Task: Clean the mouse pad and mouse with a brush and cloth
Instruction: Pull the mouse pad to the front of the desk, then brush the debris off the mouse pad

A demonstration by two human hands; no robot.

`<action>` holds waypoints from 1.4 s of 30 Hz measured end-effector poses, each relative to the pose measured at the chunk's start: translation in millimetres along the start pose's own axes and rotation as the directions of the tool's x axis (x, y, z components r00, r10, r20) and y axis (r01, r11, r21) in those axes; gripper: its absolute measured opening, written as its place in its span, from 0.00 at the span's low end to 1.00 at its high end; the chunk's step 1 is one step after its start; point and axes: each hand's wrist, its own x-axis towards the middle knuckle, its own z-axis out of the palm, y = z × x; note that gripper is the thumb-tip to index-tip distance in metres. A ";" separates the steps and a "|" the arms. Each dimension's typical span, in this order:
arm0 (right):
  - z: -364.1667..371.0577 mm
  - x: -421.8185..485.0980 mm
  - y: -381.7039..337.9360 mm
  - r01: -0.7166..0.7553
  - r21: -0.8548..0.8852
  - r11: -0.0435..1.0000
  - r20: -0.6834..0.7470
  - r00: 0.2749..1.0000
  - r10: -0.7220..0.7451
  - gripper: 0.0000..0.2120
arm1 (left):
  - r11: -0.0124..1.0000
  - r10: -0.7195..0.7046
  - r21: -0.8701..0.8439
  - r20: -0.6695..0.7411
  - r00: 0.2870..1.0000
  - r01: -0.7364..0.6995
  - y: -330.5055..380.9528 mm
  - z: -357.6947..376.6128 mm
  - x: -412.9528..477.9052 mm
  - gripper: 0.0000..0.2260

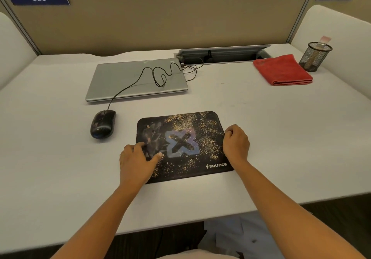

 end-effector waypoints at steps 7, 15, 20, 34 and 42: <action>-2.2 1.9 2.5 -0.014 0.049 0.999 0.003 1.000 0.014 0.12 | 1.000 -0.003 -0.009 0.004 1.000 0.003 -3.8 -6.3 14.1 0.30; -7.7 17.9 9.7 -0.014 0.126 0.992 0.067 0.998 0.005 0.11 | 0.986 0.167 0.007 0.011 0.986 -0.168 28.9 4.7 33.0 0.30; -20.2 46.5 22.8 0.018 0.139 0.990 0.110 0.993 -0.034 0.11 | 0.944 0.302 0.106 0.103 0.948 -0.313 83.8 28.6 53.7 0.28; -99.0 215.4 125.0 -0.058 0.075 0.995 0.063 0.997 0.054 0.07 | 0.813 0.477 0.191 0.321 0.818 -0.550 302.7 149.2 148.0 0.30; -145.2 356.7 154.5 -0.011 -0.068 0.998 -0.109 0.994 0.003 0.07 | 0.776 0.541 0.192 0.286 0.791 -0.601 393.5 221.4 209.4 0.29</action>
